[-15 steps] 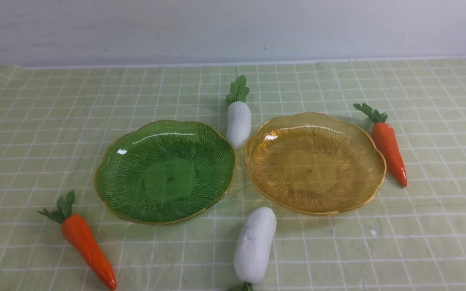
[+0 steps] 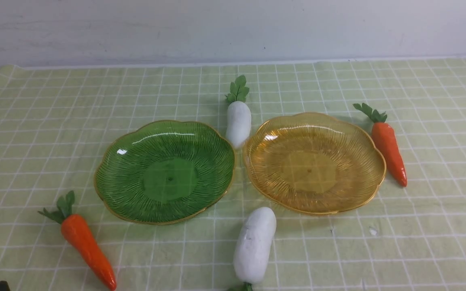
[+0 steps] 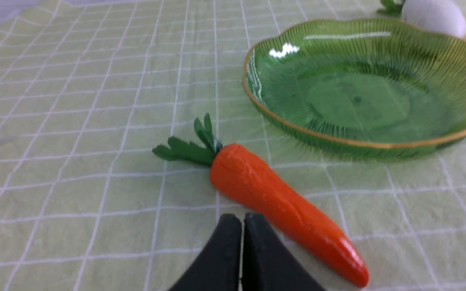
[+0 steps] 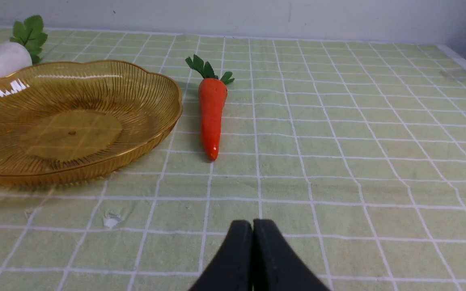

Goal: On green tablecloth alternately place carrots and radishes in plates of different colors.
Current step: 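Pick up the carrot and put it on the nearest plate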

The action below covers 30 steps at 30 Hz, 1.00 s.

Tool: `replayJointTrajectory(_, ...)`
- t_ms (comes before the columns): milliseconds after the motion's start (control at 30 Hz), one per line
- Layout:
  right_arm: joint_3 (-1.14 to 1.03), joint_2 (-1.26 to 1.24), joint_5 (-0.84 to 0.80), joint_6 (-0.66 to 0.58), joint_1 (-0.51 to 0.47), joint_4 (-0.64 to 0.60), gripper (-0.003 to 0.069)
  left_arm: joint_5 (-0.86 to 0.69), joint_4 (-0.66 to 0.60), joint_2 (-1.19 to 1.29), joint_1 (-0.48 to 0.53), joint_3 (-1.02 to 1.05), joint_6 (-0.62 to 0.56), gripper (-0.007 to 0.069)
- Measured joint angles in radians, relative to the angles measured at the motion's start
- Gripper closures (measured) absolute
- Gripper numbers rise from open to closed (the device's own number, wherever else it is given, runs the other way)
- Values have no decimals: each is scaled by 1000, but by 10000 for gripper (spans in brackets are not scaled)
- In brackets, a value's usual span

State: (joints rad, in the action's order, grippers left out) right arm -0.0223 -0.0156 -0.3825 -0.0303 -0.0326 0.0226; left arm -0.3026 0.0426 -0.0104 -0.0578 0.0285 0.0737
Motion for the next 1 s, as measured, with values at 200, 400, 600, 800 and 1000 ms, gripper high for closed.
replayJointTrajectory(200, 0, 0, 0, 0, 0, 0, 673, 226, -195, 0, 0, 0, 158, 633)
replayJointTrajectory(400, 0, 0, 0, 0, 0, 0, 673, 484, -219, 0, 0, 0, 181, 633)
replayJointTrajectory(600, 0, 0, 0, 0, 0, 0, 673, 508, -236, 13, 0, -96, 290, 633)
replayJointTrajectory(800, 0, 0, 7, 0, 0, -3, 673, 80, -225, 260, 0, -414, 267, 633)
replayJointTrajectory(1000, -7, 0, 169, 58, 0, -226, 673, -481, -129, 720, -1, -738, 200, 633)
